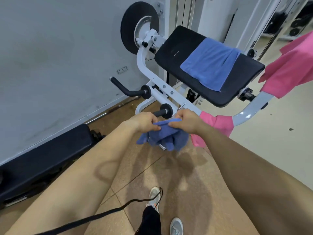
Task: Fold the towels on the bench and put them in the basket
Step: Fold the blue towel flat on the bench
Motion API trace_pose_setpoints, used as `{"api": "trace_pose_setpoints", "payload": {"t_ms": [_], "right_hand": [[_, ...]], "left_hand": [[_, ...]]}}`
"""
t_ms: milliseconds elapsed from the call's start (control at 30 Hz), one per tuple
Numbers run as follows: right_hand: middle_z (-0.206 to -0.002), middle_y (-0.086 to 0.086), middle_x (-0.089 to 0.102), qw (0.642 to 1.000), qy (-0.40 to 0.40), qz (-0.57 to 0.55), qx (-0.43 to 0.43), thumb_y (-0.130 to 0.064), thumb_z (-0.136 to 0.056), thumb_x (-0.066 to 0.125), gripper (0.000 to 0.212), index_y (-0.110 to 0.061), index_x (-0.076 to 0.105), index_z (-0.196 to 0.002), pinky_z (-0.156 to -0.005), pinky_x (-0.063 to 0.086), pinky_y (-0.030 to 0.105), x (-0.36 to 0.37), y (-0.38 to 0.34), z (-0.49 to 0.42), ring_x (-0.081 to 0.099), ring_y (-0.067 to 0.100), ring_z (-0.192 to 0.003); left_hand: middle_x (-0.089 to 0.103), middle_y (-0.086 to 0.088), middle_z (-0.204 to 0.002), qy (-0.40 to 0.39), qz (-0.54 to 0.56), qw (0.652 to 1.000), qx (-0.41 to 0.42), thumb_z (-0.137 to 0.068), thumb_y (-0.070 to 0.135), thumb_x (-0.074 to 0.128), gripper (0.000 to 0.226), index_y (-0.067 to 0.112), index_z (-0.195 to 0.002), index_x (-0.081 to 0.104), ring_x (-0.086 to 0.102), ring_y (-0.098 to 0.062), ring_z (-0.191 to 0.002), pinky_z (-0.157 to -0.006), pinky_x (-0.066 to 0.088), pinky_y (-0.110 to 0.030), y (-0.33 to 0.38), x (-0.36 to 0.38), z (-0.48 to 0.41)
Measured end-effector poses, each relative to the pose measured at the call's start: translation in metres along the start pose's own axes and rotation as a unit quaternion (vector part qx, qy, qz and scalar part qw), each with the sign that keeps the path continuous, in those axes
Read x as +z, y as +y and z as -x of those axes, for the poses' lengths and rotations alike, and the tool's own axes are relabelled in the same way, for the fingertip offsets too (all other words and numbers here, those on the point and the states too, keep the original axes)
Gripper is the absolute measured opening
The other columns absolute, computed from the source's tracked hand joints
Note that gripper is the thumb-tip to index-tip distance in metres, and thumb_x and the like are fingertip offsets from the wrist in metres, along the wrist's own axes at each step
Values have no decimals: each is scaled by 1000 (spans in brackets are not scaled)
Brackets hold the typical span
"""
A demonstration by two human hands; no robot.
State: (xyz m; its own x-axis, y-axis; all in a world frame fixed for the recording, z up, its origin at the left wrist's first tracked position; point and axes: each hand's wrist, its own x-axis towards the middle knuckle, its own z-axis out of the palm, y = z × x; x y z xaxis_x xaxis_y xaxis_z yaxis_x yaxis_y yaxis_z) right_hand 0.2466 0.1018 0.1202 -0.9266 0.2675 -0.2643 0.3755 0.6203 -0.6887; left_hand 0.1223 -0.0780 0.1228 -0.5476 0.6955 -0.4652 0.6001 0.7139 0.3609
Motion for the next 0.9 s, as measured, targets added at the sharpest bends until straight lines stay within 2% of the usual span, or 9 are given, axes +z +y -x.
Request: {"api": "trace_pose_setpoints", "payload": {"t_ms": [100, 200, 300, 367, 433, 533, 667, 767, 900], "right_hand": [[-61, -3, 46, 999, -15, 12, -40, -37, -81, 79, 41, -16, 48, -65, -55, 33, 29, -8, -19, 22, 44, 13, -58], [-57, -6, 46, 997, -36, 30, -60, -39, -84, 78, 41, -18, 50, -63, -57, 35, 28, -8, -46, 38, 44, 10, -57], [-63, -4, 55, 994, -62, 56, -76, -42, -85, 76, 35, -12, 64, -73, -63, 42, 29, -1, -80, 47, 50, 12, -63], [-65, -2, 55, 991, -73, 67, -92, -41, -86, 74, 38, -4, 68, -82, -61, 40, 29, 10, -107, 51, 49, 12, -62], [-64, -3, 54, 987, -81, 89, -108, -40, -87, 73, 36, -5, 67, -82, -57, 37, 27, 25, -137, 55, 47, 9, -60], [-63, -8, 57, 981, -100, 108, -126, -35, -85, 73, 26, -19, 62, -69, -59, 40, 26, 57, -185, 55, 51, 7, -61], [-74, -2, 66, 971, -146, 128, -139, -23, -80, 68, 8, -16, 70, -77, -69, 48, 30, 116, -247, 53, 58, 13, -74], [-77, 0, 65, 952, -190, 179, -161, -19, -83, 62, 9, -16, 69, -79, -64, 43, 28, 176, -299, 55, 54, 14, -73], [-85, 0, 66, 921, -200, 261, -211, -15, -89, 52, 16, -18, 67, -89, -63, 42, 30, 253, -351, 50, 57, 20, -81]], "left_hand": [[64, 3, -75, 41, -2, 999, -22, -88, 54, 60, 32, 24, -76, 64, 58, -18, -74, -70, 49, -37, -1, -3, 39], [62, 1, -78, 72, -24, 996, -56, -90, 54, 58, 34, 24, -75, 61, 58, -20, -78, -70, 47, -36, -12, -12, 81], [62, 0, -79, 90, -12, 992, -86, -91, 54, 58, 37, 21, -75, 60, 57, -22, -79, -71, 45, -36, -33, -19, 123], [61, -1, -77, 102, 1, 989, -106, -91, 55, 58, 39, 19, -75, 58, 55, -23, -77, -71, 45, -37, -52, -21, 150], [59, 1, -76, 114, 15, 985, -130, -91, 54, 59, 38, 18, -78, 58, 54, -22, -77, -72, 45, -36, -75, -21, 179], [60, 2, -76, 129, 48, 977, -161, -90, 51, 62, 33, 21, -78, 56, 55, -20, -76, -71, 44, -36, -120, -16, 225], [61, 4, -80, 154, 92, 964, -194, -89, 48, 65, 27, 23, -80, 59, 55, -19, -78, -70, 42, -33, -186, -4, 291], [63, 5, -86, 152, 103, 957, -226, -89, 44, 65, 20, 26, -83, 59, 58, -19, -85, -75, 46, -34, -245, 8, 347], [61, 8, -91, 129, 91, 951, -265, -91, 38, 63, 12, 29, -91, 57, 58, -18, -90, -75, 44, -32, -316, 30, 409]]}}
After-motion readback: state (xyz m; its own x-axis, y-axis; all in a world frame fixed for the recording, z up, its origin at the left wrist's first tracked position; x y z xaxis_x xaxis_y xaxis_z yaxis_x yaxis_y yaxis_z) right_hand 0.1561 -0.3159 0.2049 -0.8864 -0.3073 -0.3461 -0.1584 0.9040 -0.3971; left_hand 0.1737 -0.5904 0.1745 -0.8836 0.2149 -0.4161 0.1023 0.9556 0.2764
